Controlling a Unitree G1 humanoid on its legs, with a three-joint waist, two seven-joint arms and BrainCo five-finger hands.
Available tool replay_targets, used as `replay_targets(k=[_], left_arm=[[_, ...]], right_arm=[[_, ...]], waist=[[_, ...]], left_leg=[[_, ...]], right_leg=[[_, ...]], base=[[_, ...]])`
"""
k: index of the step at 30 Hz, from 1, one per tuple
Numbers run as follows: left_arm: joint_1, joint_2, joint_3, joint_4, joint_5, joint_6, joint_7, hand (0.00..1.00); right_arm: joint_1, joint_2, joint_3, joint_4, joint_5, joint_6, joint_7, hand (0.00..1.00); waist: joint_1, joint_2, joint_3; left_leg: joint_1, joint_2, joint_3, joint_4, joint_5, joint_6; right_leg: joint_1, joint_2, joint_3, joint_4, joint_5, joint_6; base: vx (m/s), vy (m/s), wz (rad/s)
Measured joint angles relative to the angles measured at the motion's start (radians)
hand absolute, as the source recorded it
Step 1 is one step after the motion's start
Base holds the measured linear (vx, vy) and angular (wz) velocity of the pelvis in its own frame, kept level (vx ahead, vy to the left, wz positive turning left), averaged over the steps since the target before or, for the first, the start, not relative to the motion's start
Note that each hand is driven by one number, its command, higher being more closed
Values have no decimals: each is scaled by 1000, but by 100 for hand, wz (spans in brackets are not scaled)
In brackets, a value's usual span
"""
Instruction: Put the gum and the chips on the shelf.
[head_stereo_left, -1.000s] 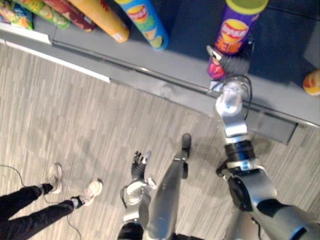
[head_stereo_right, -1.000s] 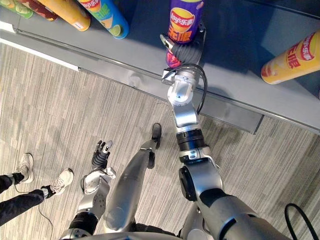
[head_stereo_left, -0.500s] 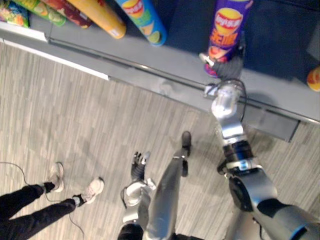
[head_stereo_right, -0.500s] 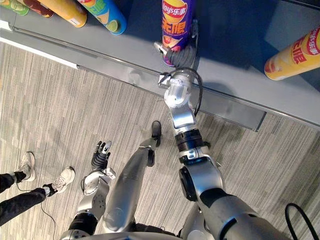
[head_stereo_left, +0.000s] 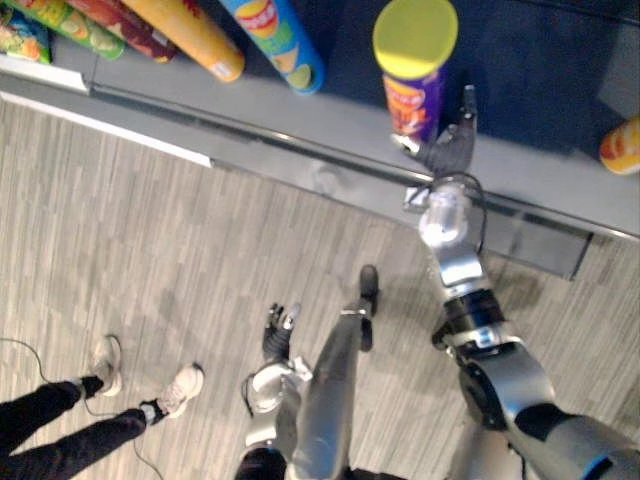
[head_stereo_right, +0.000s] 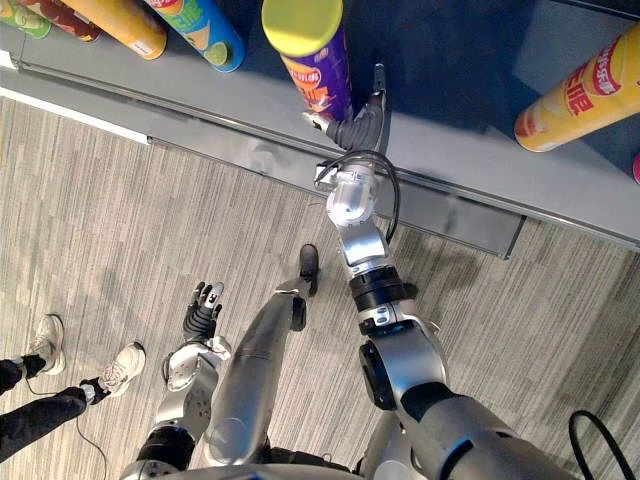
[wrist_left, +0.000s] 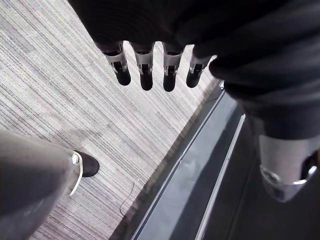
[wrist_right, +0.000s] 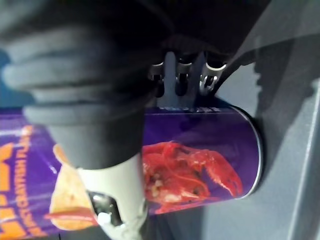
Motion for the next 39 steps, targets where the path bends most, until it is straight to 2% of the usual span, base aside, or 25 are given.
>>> replay_targets(k=[5, 14, 22, 26, 31, 33, 36, 39], left_arm=[[7, 2, 0, 0, 0, 0, 0, 0], [8, 2, -2, 3, 0, 0, 0, 0], [18, 2, -3, 57, 0, 0, 0, 0], [17, 2, 8, 91, 1, -1, 1, 0], [6, 5, 84, 202, 17, 2, 1, 0], [-4, 27, 107, 270, 29, 8, 1, 0], [-9, 60, 108, 341, 84, 20, 0, 0], [-12, 91, 101, 398, 124, 29, -5, 0]], right_arm=[[5, 2, 24, 17, 1, -1, 0, 0], [24, 2, 26, 32, 6, -14, -1, 0], [98, 10, 37, 61, 7, -14, 0, 0], [170, 10, 79, 75, 7, -10, 14, 0], [300, 11, 130, 94, 8, -10, 48, 0], [382, 23, 159, 102, 9, -12, 77, 0], [505, 40, 160, 103, 11, -12, 111, 0], [592, 23, 182, 103, 19, -13, 164, 0]], waist=[[-6, -15, -2], [-9, -17, -3], [-14, -46, -19], [-16, -64, -29], [-47, -80, -38], [-63, -107, -52], [-72, -135, -67], [-99, -146, -72]], left_leg=[[1, 13, 7, 6, -3, -2], [11, 19, 13, 8, -4, -4], [59, 31, 18, -1, -5, -6], [105, 54, 22, -3, -18, -15], [206, 69, 31, -14, -32, -20], [277, 81, 49, -44, -35, -25], [366, 94, 73, -89, -38, -33], [431, 94, 76, -134, -32, -39]], right_leg=[[0, 12, 5, -3, 1, 0], [5, 17, 9, -2, 1, 0], [50, 36, 11, -28, 4, 2], [106, 68, 11, -67, 10, 7], [212, 92, 12, -107, 13, 11], [272, 114, 23, -149, 20, 19], [349, 145, 38, -210, 37, 24], [411, 169, 48, -270, 60, 27]], base=[[38, -63, -7], [37, -60, -3], [45, -55, -5], [47, -62, -14], [55, -46, -11], [65, -36, -24], [66, -20, -26], [68, 4, -16]])
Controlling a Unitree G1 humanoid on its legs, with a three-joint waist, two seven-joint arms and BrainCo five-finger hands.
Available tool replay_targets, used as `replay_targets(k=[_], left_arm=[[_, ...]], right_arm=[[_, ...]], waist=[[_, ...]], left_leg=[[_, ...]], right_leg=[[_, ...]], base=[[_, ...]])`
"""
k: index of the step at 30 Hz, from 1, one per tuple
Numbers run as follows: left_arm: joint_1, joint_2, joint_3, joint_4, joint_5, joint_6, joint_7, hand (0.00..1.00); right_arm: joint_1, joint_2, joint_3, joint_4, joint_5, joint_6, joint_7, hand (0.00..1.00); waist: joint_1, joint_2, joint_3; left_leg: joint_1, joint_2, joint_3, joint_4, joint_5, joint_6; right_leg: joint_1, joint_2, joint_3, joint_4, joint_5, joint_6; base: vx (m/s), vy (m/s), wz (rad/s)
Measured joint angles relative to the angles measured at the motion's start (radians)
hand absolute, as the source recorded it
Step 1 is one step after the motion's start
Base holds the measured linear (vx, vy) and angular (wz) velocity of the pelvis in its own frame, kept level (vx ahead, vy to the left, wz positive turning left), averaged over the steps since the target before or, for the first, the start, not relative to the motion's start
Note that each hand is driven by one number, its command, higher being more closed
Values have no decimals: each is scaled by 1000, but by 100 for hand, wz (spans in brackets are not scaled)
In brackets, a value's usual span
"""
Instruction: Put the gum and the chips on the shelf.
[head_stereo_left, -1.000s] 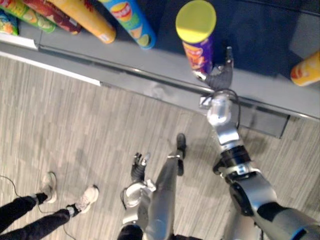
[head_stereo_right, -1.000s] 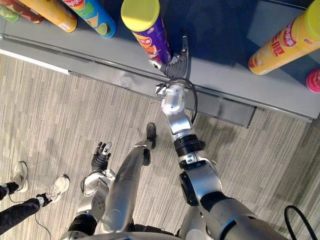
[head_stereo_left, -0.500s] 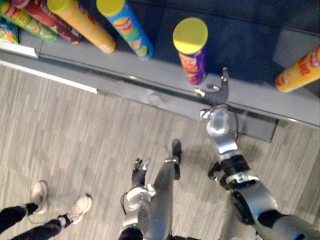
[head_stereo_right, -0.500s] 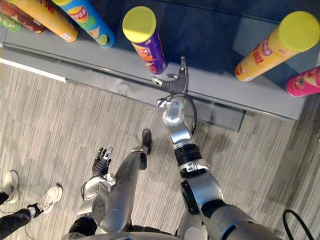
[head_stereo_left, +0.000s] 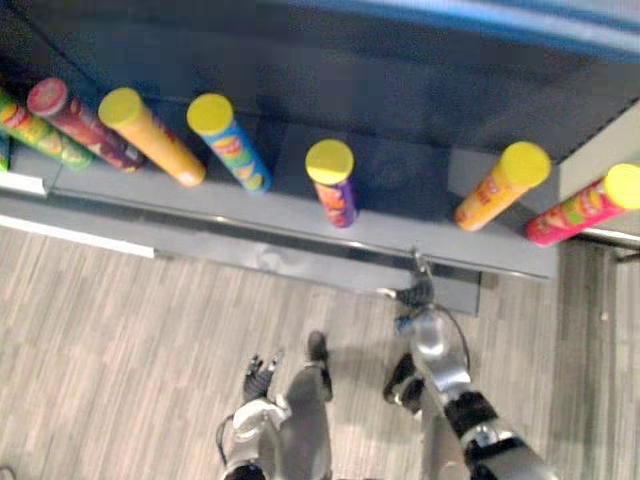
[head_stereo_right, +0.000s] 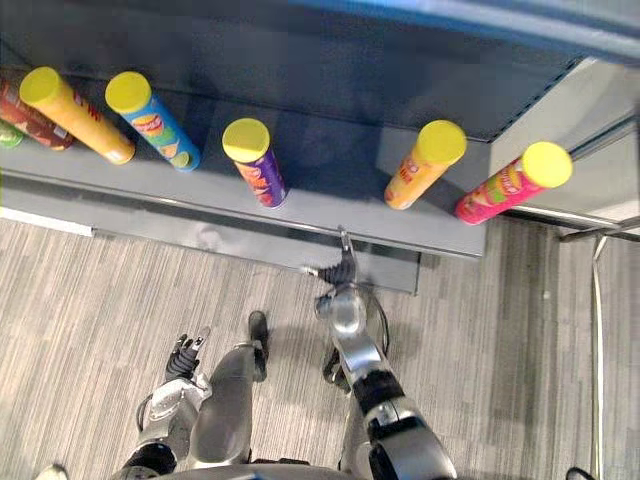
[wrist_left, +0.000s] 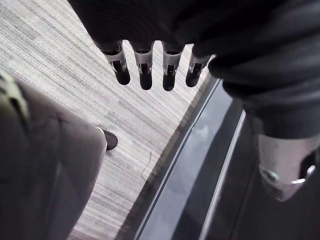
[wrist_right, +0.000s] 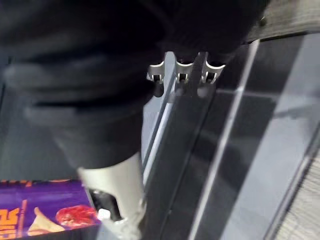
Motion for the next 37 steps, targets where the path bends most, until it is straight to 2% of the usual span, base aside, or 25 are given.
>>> replay_targets(k=[2, 4, 5, 7, 11, 14, 19, 20, 21, 22, 28, 31, 37], left_arm=[[9, 22, 5, 47, 37, 13, -10, 0], [18, 38, 14, 78, 55, 20, -35, 0], [21, 40, 14, 81, 57, 20, -37, 0], [53, 40, 46, 103, 101, 20, -49, 0], [114, 34, 84, 120, 157, 21, -82, 0], [135, 29, 100, 144, 165, 23, -96, 0], [167, 8, 167, 169, 157, 35, -105, 0], [167, 0, 183, 190, 150, 38, -104, 0], [168, -9, 204, 195, 150, 39, -104, 0], [173, -9, 216, 207, 140, 40, -106, 0], [174, -12, 246, 234, 109, 43, -120, 0], [173, -11, 246, 243, 88, 54, -126, 0], [172, -10, 236, 256, 84, 56, -127, 0]], right_arm=[[83, -28, 20, -1, 1, -8, 55, 0], [204, -65, 23, 5, 13, -21, 138, 0], [217, -69, 24, 7, 15, -22, 146, 0], [323, -98, 15, 23, 18, -30, 203, 0], [433, -110, -42, 132, 21, -48, 285, 0], [487, -91, -161, 216, 69, -53, 330, 0], [474, -71, -392, 380, 156, -58, 319, 0], [473, -72, -445, 435, 172, -51, 305, 0], [473, -72, -485, 474, 183, -44, 300, 0], [478, -66, -551, 529, 188, -22, 288, 0], [502, -51, -682, 597, 314, 23, 269, 0], [494, -35, -739, 601, 346, 26, 271, 0], [476, -36, -746, 611, 382, 27, 272, 0]], waist=[[-23, -16, -20], [-29, -42, -54], [-30, -45, -59], [-44, -60, -112], [-81, -60, -189], [-83, -56, -242], [-92, -35, -297], [-92, -25, -309], [-92, -27, -315], [-93, -13, -324], [-109, -5, -328], [-108, -3, -328], [-108, 6, -327]], left_leg=[[39, 0, 3, -28, 4, 0], [92, -2, 27, -65, 5, -1], [98, -2, 28, -68, 5, -1], [156, -5, 51, -112, 5, -1], [250, -25, 81, -178, 6, 0], [316, -40, 105, -241, 17, 3], [423, -69, 123, -341, 38, 9], [442, -75, 126, -357, 39, 10], [459, -79, 129, -368, 39, 10], [475, -86, 133, -384, 40, 12], [490, -107, 136, -403, 38, 16], [501, -113, 132, -403, 36, 16], [517, -115, 128, -404, 33, 14]], right_leg=[[39, 18, 9, -49, 21, 4], [86, 38, 29, -112, 48, 8], [91, 41, 32, -119, 51, 9], [147, 57, 49, -191, 78, 18], [226, 61, 72, -268, 100, 37], [272, 61, 90, -315, 114, 47], [352, 58, 100, -376, 129, 65], [369, 56, 100, -387, 132, 69], [384, 55, 102, -393, 133, 70], [395, 53, 104, -406, 135, 74], [421, 48, 106, -450, 153, 90], [444, 48, 105, -476, 170, 91], [462, 47, 105, -483, 171, 92]], base=[[94, 29, -18], [128, 58, -26], [107, 57, -30], [94, 54, -23], [111, 71, -17], [92, 57, -17], [70, 56, -6], [80, 43, -3], [107, 62, -5], [64, 41, -5], [69, 35, -2], [57, 10, 0], [6, 0, -1]])
